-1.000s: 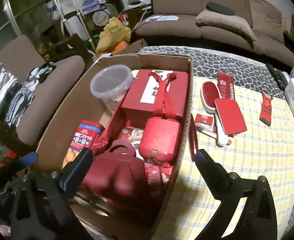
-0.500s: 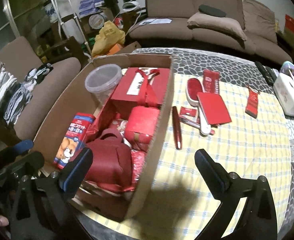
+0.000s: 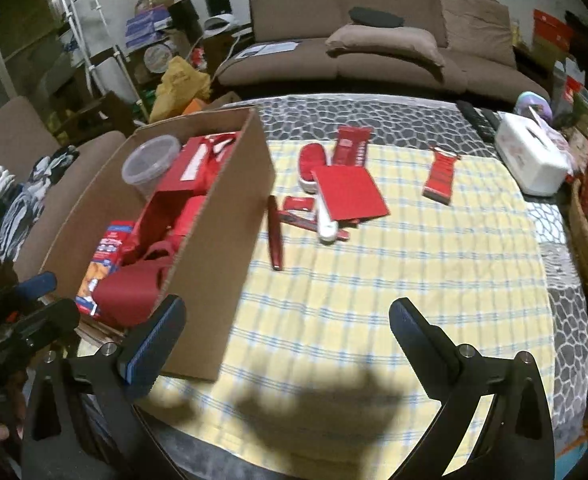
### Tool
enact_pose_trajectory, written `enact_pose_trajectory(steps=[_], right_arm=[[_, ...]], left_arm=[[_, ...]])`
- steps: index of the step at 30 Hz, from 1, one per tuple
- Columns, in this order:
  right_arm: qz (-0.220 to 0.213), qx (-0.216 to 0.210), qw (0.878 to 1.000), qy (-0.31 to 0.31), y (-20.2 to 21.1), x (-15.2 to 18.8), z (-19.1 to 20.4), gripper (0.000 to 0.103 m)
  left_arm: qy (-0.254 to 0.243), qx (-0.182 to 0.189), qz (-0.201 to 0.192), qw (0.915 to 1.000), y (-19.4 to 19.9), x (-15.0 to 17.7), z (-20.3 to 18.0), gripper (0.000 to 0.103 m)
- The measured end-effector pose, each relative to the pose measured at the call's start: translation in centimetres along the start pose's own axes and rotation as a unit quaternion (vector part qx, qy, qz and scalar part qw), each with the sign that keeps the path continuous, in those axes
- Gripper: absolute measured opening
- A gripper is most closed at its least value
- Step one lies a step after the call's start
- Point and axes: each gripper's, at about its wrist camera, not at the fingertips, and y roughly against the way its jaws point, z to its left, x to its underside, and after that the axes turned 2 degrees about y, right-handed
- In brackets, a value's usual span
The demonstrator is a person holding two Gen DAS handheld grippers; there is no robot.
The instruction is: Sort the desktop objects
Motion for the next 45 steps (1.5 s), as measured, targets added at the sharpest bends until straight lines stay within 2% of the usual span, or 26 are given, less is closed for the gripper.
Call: enact_pose_trajectory(steps=[9, 21, 24, 36, 45], right_arm=[[-0.007, 0.023, 1.000, -0.012, 0.8, 1.3, -3.6, 0.103], [-0.024, 0.072, 0.996, -0.039, 1.4, 2.7, -10.1, 0.103], [-0.025, 0.079, 0.995, -0.052, 1.4, 3.1, -11.9, 0.103], [-0.011, 0.093, 0.991, -0.093, -0.3, 5.2, -16.7, 0.103], [0.002, 0.100, 0.991, -0.086, -4.2, 5.5, -18.4, 0.103]], left_arm=[[-0.049, -0.014, -0.006, 0.9987, -1.4, 0.9, -5.4, 0.103], [-0.078, -0.021, -0.034, 0.9961, -3.5, 1.4, -12.1, 0.103], [-0.079, -0.039, -0.039, 0.9954, -4.4, 1.6, -13.6, 0.103], [-0.080, -0.063, -0.019, 0.9946, -9.6, 2.6, -16.4, 0.103], [-0.072, -0.083, 0.020, 0.9938, -15.7, 4.2, -16.0, 0.103]])
